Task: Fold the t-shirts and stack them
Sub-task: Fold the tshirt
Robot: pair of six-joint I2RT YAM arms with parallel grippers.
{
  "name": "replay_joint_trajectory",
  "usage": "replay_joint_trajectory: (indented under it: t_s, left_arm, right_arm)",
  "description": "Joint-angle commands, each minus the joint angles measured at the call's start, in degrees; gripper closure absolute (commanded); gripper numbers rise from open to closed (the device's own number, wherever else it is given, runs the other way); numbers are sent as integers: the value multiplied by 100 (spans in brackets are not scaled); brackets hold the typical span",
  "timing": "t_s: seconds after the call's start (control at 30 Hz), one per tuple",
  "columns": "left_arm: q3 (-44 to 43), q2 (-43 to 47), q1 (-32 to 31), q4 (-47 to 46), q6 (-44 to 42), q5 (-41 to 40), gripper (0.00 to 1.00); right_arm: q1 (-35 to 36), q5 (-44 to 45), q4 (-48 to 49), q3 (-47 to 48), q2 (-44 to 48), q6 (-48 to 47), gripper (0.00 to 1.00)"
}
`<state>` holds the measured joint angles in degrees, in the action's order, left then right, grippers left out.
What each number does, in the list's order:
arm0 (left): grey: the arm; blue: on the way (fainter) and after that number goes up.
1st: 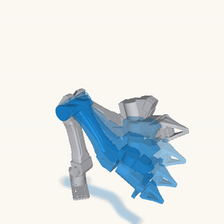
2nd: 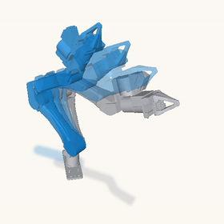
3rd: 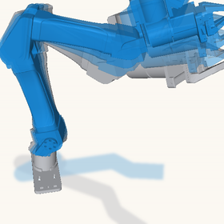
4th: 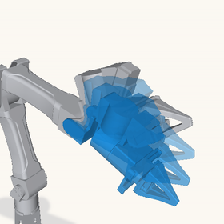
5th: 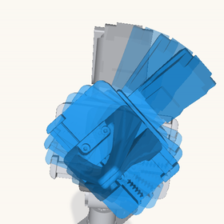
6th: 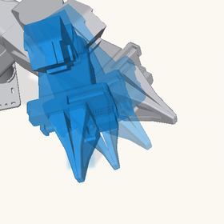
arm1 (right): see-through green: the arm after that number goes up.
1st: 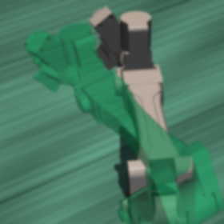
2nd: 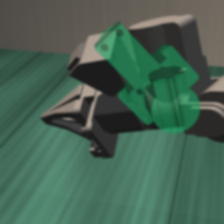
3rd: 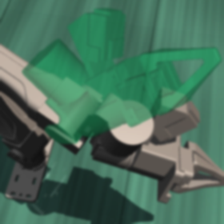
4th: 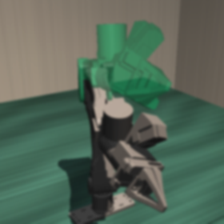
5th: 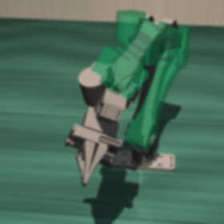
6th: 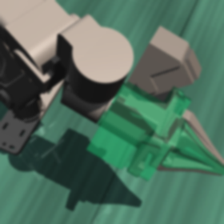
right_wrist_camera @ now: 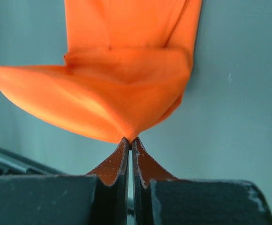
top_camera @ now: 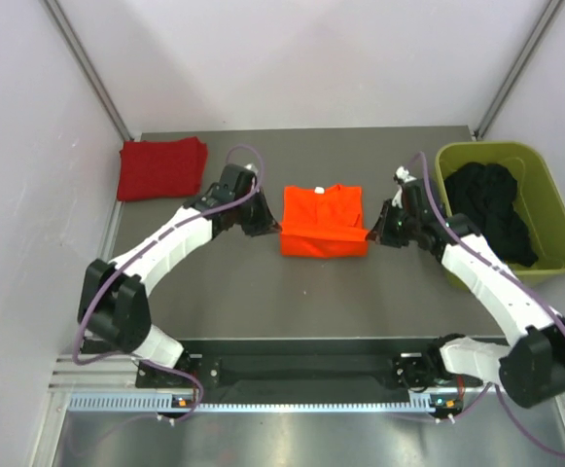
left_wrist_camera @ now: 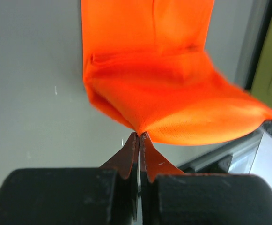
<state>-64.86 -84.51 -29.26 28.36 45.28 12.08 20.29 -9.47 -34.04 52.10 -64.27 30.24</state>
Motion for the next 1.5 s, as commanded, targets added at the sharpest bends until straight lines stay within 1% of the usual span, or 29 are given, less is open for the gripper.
replay_joint_trajectory:
  t_s: [0.0,0.07,0.1,0.23,0.3,0.33,0.47,0.63,0.83,0.97,1.13,1.27,1.3,1.33,1.37,1.4,1.43,1.47]
  left_arm:
    - [-885,-442,262,64,-335,-153,100]
    - [-1220,-846,411,99,-476,-74,100]
    - [-1518,-978,464,91,-502,-22,100]
    - [-2126,-1724,693,-137,-643,207,100]
    - [-2504,-1972,737,-199,-695,216,100]
    - [-2636,-2234,763,-208,-713,260,100]
    - [-3364,-2877,895,-497,-722,585,100]
    - [-3753,-3536,1045,-1165,-538,1094,100]
    - [-4394,-4301,1150,-1762,-344,1437,100]
    - [-4754,-4723,1194,-2176,-169,1561,100]
    - [-5176,-5268,1282,-2440,25,1614,100]
    - [-5423,-5532,1352,-2537,86,1570,100]
    - [-5414,-5585,1370,-2607,95,1570,99]
    - [-5423,-5611,1387,-2616,95,1552,97]
    - [-5423,-5629,1396,-2625,95,1543,92]
    - [-5423,-5664,1414,-2651,78,1552,79]
    - [-5423,-5682,1423,-2669,69,1587,73]
    - [-5423,-5691,1440,-2669,8,1622,69]
  right_arm:
    - [-175,209,99,739,-619,-369,100]
    - [-271,192,170,1107,-893,-492,100]
    - [-306,174,196,1232,-1190,-536,100]
    - [-456,60,310,1907,-1895,-747,100]
    - [-553,-159,415,2093,-2290,-818,100]
    - [-570,-212,468,2251,-2422,-835,100]
    - [-719,-274,530,2665,-2985,-862,100]
    - [-930,-432,741,3016,-3574,-835,100]
    - [-1141,-599,943,3324,-4119,-818,99]
    - [-1273,-740,1206,3456,-4374,-765,98]
    - [-1361,-907,1567,3772,-4787,-721,97]
    - [-1414,-1012,1717,4124,-5200,-677,93]
    - [-1432,-1065,1725,4246,-5340,-660,91]
    - [-1449,-1091,1734,4291,-5411,-634,84]
    - [-1441,-1118,1734,4335,-5534,-616,80]
    - [-1449,-1153,1743,4370,-5578,-598,74]
    - [-1449,-1188,1743,4414,-5605,-589,66]
    - [-1449,-1188,1752,4406,-5588,-581,64]
